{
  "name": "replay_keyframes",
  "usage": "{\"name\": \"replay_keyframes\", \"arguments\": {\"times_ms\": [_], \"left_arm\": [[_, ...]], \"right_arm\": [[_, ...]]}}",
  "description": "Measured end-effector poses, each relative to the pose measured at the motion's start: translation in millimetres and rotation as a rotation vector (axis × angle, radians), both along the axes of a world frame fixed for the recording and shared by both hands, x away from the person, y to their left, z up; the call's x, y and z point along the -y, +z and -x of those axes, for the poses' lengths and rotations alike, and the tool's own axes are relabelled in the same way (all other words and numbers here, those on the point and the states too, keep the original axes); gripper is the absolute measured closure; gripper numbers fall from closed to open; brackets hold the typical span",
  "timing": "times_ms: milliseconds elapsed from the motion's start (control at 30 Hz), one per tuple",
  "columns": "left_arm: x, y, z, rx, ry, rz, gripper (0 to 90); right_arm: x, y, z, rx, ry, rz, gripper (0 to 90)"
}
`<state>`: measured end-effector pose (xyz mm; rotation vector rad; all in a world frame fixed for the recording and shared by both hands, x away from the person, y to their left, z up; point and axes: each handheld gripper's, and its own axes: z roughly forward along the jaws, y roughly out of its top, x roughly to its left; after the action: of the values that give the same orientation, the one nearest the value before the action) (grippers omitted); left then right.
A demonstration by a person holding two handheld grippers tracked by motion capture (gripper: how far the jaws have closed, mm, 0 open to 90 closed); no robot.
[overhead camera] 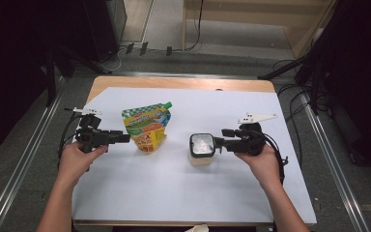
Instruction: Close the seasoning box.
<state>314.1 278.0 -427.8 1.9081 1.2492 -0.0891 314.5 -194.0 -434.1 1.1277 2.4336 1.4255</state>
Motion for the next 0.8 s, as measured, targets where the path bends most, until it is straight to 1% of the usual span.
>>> {"name": "replay_keyframes", "arguments": {"times_ms": [133, 233, 367, 400, 433, 467, 533, 600, 800], "left_arm": [[0.0, -0.7, -0.6, -0.001, 0.000, -0.001, 45.0], [-0.1, -1.2, -1.2, -0.003, 0.001, -0.005, 44.7], [0.0, -2.2, -2.2, -0.006, -0.001, -0.008, 44.5], [-0.1, -2.3, -2.3, -0.006, -0.002, -0.007, 44.5], [-0.1, -2.3, -2.5, -0.004, -0.004, -0.007, 44.5], [0.1, -2.3, -2.5, -0.004, -0.001, -0.006, 44.5], [-0.1, -2.2, -2.8, -0.003, 0.000, -0.010, 44.5], [-0.3, -2.1, -3.1, -0.003, 0.001, -0.009, 44.5], [-1.4, -2.0, -3.4, -0.003, 0.005, -0.012, 44.4]], "right_arm": [[7.5, -0.4, -1.4, 0.009, -0.024, -0.010, 45.1], [14.5, -0.9, -2.5, 0.032, -0.040, -0.006, 42.1], [21.7, -3.4, -3.8, 0.036, -0.064, -0.006, 39.3], [23.0, -5.2, -3.7, 0.057, -0.087, 0.001, 37.9], [24.1, -5.9, -3.9, 0.060, -0.086, 0.008, 38.0], [26.4, -6.8, -3.9, 0.053, -0.088, 0.016, 38.2], [29.9, -8.3, -4.8, 0.056, -0.093, 0.012, 38.1], [34.9, -9.3, -5.0, 0.051, -0.107, 0.005, 37.4], [50.8, -13.1, -6.5, 0.060, -0.161, 0.006, 35.6]]}}
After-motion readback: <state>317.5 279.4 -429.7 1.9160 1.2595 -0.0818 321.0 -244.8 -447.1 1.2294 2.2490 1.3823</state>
